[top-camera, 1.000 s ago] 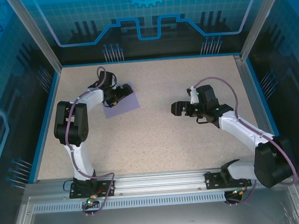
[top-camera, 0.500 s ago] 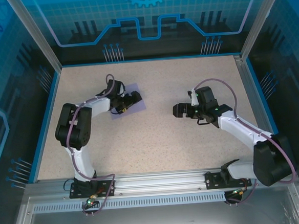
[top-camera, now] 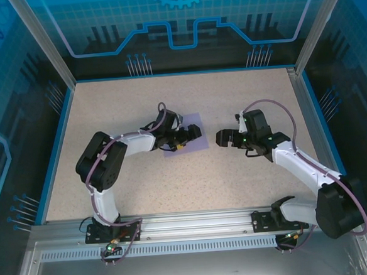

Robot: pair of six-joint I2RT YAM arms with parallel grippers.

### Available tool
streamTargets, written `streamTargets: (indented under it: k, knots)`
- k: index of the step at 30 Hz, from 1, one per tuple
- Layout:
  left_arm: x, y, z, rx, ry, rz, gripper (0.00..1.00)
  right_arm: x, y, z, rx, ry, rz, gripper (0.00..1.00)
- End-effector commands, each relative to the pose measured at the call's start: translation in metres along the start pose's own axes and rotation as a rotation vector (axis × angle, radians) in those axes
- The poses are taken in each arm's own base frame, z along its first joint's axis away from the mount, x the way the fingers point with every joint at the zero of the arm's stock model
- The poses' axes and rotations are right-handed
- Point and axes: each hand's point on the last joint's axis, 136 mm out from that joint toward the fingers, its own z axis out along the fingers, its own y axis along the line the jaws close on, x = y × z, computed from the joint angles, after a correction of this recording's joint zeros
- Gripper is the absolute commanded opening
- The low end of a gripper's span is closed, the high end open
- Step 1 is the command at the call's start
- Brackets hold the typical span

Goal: Fold a paper plane with a square sheet of paper (pick it up from the middle)
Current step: Move the square sheet of paper to the center of the table.

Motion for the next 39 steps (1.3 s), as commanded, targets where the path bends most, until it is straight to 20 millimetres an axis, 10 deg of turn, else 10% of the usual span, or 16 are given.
streamTargets:
  k: [1, 14, 23, 39]
  knots:
    - [0.013, 0.005, -0.026, -0.044, 0.003, -0.08, 0.99, -0.003, 0.019, 0.005, -0.087, 0.039, 0.019, 0.99]
    - [-0.028, 0.063, -0.162, -0.169, -0.403, -0.128, 0.99, -0.014, 0.104, 0.12, -0.162, 0.332, -0.035, 0.74]
    - [-0.022, 0.061, -0.188, -0.151, -0.489, -0.027, 0.99, 0.003, 0.107, 0.176, -0.1, 0.462, -0.012, 0.72]
    - [0.011, 0.01, -0.165, 0.058, -0.344, 0.101, 0.99, 0.095, -0.002, 0.098, 0.088, 0.537, -0.054, 0.69]
